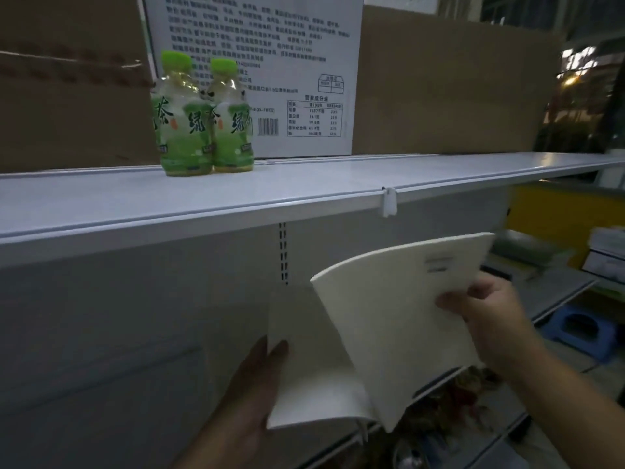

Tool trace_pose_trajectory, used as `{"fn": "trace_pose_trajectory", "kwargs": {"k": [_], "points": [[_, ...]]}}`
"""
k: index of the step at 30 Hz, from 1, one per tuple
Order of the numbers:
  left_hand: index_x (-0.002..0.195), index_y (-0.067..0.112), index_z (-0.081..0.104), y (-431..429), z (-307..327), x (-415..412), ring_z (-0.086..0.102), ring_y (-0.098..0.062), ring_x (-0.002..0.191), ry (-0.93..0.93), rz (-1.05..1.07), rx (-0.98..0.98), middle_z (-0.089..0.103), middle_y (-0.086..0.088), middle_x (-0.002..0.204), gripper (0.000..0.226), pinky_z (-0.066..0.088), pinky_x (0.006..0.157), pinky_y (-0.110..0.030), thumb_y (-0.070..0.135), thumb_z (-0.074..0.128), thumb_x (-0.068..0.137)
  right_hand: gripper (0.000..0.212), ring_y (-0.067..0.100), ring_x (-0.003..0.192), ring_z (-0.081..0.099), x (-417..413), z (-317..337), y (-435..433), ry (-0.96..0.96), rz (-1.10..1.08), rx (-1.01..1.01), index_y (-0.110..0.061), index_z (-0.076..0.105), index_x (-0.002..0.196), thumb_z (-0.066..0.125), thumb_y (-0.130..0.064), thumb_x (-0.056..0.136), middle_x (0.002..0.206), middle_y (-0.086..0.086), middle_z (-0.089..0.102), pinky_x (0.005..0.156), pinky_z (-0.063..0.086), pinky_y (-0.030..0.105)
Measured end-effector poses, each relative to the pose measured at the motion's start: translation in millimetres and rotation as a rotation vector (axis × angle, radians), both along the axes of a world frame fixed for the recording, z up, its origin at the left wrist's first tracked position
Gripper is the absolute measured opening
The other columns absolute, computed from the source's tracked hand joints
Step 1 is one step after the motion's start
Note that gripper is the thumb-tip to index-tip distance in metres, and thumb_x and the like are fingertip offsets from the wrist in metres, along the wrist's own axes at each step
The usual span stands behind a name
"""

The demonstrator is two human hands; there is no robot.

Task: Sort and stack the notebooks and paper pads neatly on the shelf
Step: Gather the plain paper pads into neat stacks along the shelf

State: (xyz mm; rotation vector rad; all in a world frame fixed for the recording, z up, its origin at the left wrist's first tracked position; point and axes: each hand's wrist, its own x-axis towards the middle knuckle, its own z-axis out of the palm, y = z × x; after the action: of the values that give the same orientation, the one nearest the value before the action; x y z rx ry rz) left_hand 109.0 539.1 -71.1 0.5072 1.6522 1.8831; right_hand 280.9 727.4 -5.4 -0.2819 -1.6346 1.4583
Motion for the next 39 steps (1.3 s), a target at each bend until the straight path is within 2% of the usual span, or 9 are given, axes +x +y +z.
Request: {"fn": "trace_pose_trajectory", "kwargs": {"k": [9, 12, 15, 18, 22, 28, 31, 35, 39], "points": [[0.107, 0.019, 0.065, 41, -2, -2, 0.063, -0.013, 0.089, -0.115, -0.044, -0.017, 0.068, 0.007, 0.098, 0.037, 0.049, 0.082, -0.029, 0.048, 0.052, 0.088, 0.036, 0.017, 0.091, 0.069, -11, -31, 29, 0.166, 0.119, 0.199, -0.020, 0.072, 0.062, 0.087, -0.049, 0.047, 0.083, -0.002, 0.075, 0.081, 0.055, 0.028], [0.087, 0.018, 0.069, 51, 1, 3, 0.068, -0.011, 0.063, -0.154, -0.070, -0.029, 0.074, 0.003, 0.076, 0.049, 0.050, 0.059, -0.016, 0.058, 0.041, 0.088, 0.013, -0.005, 0.100, 0.061, -39, -54, 40, -0.124, 0.199, 0.213, -0.033, 0.073, 0.059, 0.086, -0.031, 0.059, 0.097, -0.019, 0.070, 0.086, 0.048, 0.014], [0.114, 0.009, 0.064, 65, 2, 5, 0.072, -0.024, 0.076, -0.177, -0.089, 0.028, 0.075, -0.009, 0.087, 0.055, 0.052, 0.066, -0.029, 0.030, 0.077, 0.065, 0.068, -0.016, 0.104, 0.050, -53, -66, 67, -0.389, 0.203, 0.207, -0.060, 0.067, 0.073, 0.062, 0.007, 0.081, 0.115, -0.017, 0.058, 0.094, 0.038, 0.007], [0.117, 0.010, 0.061, 73, -3, 3, 0.071, -0.026, 0.077, -0.123, 0.013, 0.020, 0.074, -0.012, 0.093, 0.043, 0.053, 0.064, -0.032, 0.012, 0.067, 0.074, 0.032, 0.006, 0.091, 0.065, -56, -65, 86, -0.263, 0.310, -0.146, -0.020, 0.078, 0.074, 0.062, 0.008, 0.078, 0.123, 0.007, 0.060, 0.074, 0.051, 0.010], [0.107, 0.015, 0.063, 90, -1, 15, 0.072, -0.022, 0.062, -0.175, 0.120, 0.060, 0.075, -0.009, 0.080, 0.021, 0.053, 0.046, -0.027, 0.013, 0.050, 0.092, 0.028, 0.016, 0.075, 0.069, -56, -74, 105, -0.510, 0.466, -0.415, -0.010, 0.062, 0.116, 0.053, -0.025, 0.094, 0.100, 0.004, 0.069, 0.060, 0.054, 0.024], [0.079, 0.032, 0.052, 159, 9, 39, 0.063, -0.021, 0.073, -0.143, 0.239, 0.109, 0.067, 0.010, 0.067, 0.022, 0.051, 0.072, -0.034, 0.021, 0.047, 0.097, 0.021, 0.006, 0.061, 0.064, -56, -67, 139, -0.531, 0.372, -0.293, -0.022, 0.060, 0.085, 0.061, -0.001, 0.086, 0.075, -0.009, 0.066, 0.050, 0.050, 0.011], [0.086, 0.022, 0.060, 205, -2, 39, 0.067, -0.023, 0.088, -0.122, 0.201, -0.011, 0.072, -0.003, 0.091, 0.020, 0.051, 0.091, -0.042, 0.032, 0.048, 0.097, 0.023, 0.004, 0.080, 0.064, -51, -65, 188, -0.585, 0.252, -0.134, -0.027, 0.059, 0.101, 0.063, -0.009, 0.088, 0.092, -0.013, 0.059, 0.076, 0.053, 0.018], [0.078, 0.011, 0.064, 257, -5, 43, 0.068, -0.022, 0.072, -0.057, 0.013, -0.117, 0.071, -0.006, 0.077, 0.004, 0.052, 0.065, -0.025, 0.010, 0.061, 0.081, 0.021, 0.012, 0.078, 0.068, -41, -68, 241, -0.692, 0.149, -0.031, -0.019, 0.064, 0.107, 0.061, -0.009, 0.089, 0.094, -0.007, 0.069, 0.064, 0.055, 0.025], [0.092, -0.006, 0.064, 286, -3, 44, 0.059, -0.024, 0.057, 0.083, 0.053, -0.260, 0.063, -0.018, 0.078, 0.044, 0.045, 0.053, -0.026, 0.017, 0.066, 0.055, 0.046, 0.007, 0.081, 0.063, -47, -68, 273, -0.674, 0.112, 0.035, -0.019, 0.052, 0.131, 0.062, -0.008, 0.088, 0.118, -0.004, 0.061, 0.061, 0.050, 0.014]]}}
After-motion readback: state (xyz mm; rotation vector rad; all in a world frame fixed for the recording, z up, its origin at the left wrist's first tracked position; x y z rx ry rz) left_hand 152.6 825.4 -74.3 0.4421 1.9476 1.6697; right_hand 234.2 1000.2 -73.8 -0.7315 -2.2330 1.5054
